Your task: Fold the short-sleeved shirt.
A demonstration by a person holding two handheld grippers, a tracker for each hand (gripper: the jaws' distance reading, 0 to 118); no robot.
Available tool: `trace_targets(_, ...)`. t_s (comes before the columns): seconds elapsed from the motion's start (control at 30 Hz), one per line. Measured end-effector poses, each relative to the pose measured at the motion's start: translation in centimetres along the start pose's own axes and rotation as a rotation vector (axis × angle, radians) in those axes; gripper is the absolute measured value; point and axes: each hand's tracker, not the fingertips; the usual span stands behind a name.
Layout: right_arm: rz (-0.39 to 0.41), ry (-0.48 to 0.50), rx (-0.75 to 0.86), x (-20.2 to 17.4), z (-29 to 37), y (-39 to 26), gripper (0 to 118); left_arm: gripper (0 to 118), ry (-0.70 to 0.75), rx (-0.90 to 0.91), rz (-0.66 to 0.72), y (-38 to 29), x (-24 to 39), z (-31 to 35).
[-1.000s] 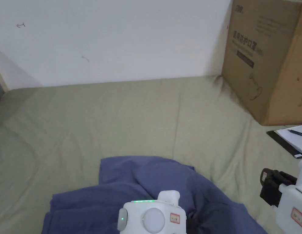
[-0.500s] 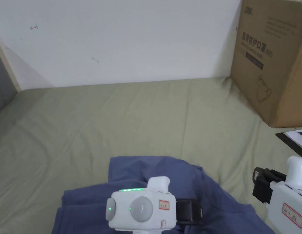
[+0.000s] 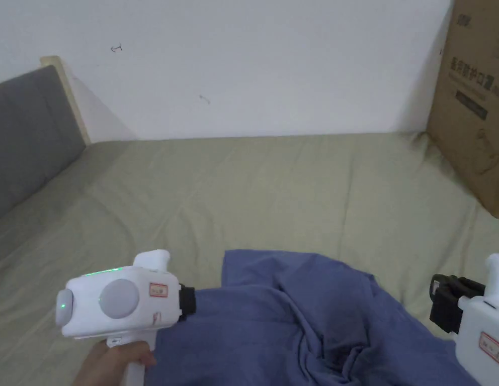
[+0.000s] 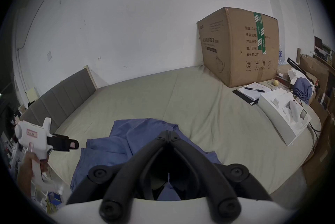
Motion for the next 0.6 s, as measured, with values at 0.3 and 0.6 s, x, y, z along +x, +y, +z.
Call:
trace_targets(0.3,0.043,0.023,-0.082,-1.6,-3.7,-0.8,0,15,0.108,-0.035,0.137,2.8,-6.3,-4.3)
trace_targets(0.6,0.09,0.037,-0.184,-2.8,-9.4,-1.2,0,116,0.165,-0.082,0.139,5.7,-6.9,-11.8)
